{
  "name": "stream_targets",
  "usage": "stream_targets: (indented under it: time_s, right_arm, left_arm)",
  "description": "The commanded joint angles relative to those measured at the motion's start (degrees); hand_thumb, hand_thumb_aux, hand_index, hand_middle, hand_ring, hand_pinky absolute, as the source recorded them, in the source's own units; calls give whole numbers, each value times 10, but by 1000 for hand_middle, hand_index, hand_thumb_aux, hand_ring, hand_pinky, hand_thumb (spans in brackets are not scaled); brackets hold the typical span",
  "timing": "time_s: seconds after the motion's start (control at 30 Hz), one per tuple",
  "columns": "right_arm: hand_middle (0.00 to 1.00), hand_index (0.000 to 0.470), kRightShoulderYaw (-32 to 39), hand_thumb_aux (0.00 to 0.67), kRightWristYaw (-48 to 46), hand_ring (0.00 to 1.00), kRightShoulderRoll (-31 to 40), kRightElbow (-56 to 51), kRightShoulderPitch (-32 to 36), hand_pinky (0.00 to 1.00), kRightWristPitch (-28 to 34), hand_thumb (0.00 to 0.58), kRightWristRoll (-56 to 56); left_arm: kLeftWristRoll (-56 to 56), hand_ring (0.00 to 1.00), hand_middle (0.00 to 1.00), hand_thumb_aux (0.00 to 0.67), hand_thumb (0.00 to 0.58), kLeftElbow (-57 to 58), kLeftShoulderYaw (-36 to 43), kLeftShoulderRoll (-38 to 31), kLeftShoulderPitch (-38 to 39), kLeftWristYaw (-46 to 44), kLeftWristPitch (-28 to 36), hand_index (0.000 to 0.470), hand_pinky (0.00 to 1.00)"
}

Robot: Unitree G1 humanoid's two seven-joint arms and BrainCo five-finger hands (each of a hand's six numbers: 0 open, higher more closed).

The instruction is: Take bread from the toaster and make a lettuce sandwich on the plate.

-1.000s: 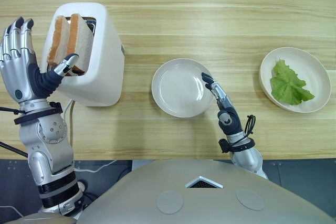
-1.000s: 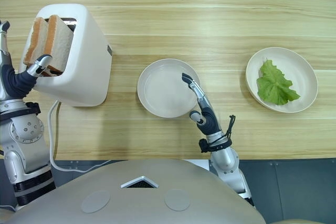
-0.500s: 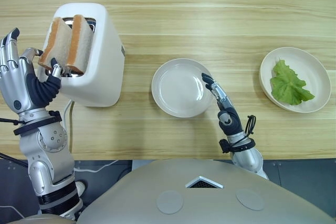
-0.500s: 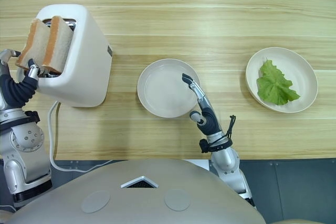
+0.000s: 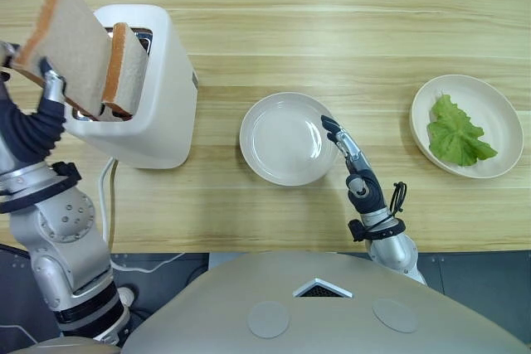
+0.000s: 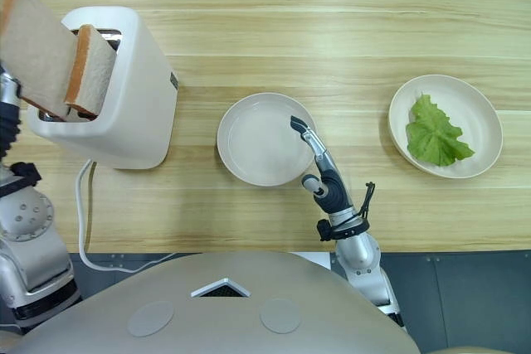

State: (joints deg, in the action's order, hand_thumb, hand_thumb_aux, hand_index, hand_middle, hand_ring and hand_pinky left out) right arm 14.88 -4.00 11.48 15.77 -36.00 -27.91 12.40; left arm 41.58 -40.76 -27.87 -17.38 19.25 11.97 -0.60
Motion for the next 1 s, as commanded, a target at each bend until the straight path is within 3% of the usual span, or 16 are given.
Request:
stream_targets:
  time_s: [0.03, 0.17, 0.27, 0.43, 0.53, 0.63, 0.77, 1.0]
  right_arm:
    - [0, 0, 0, 0, 0, 0, -2, -9, 6, 0, 2, 0, 1]
    - [0, 0, -21, 0, 0, 0, -6, 24, 28, 0, 17, 0, -19]
    - [0, 0, -46, 0, -14, 0, -7, 126, 65, 0, 90, 0, -54]
    - [0, 0, -166, 0, -47, 0, 58, 178, 196, 0, 242, 0, -77]
    - [0, 0, -249, 0, -63, 0, 136, 117, 267, 0, 276, 0, -62]
    - [0, 0, -286, 0, -70, 0, 200, 21, 299, 0, 266, 0, -28]
    - [0, 0, -300, 0, -33, 0, 286, -115, 296, 0, 205, 0, 71]
    - [0, 0, -259, 0, 58, 0, 359, -362, 301, 0, 116, 0, 169]
  left_arm:
    - [-38, 1000, 1000, 670, 580, -29, -40, -25, -61, 9, -9, 470, 1000]
    - [-88, 1000, 1000, 670, 580, -72, -48, -19, -121, 3, 0, 470, 1000]
    - [-141, 1000, 1000, 670, 580, -145, 1, 5, -176, -31, 42, 470, 1000]
    - [-225, 1000, 1000, 670, 580, -182, 261, 117, -177, -99, 150, 470, 1000]
    - [-276, 1000, 1000, 670, 580, -122, 385, 175, -117, -104, 171, 470, 1000]
    - [-291, 1000, 1000, 670, 580, -51, 466, 197, -82, -101, 162, 470, 1000]
    - [-306, 1000, 1000, 670, 580, 67, 530, 205, -52, -99, 122, 470, 1000]
    - [-273, 1000, 1000, 670, 580, 229, 540, 171, -34, -64, 19, 470, 1000]
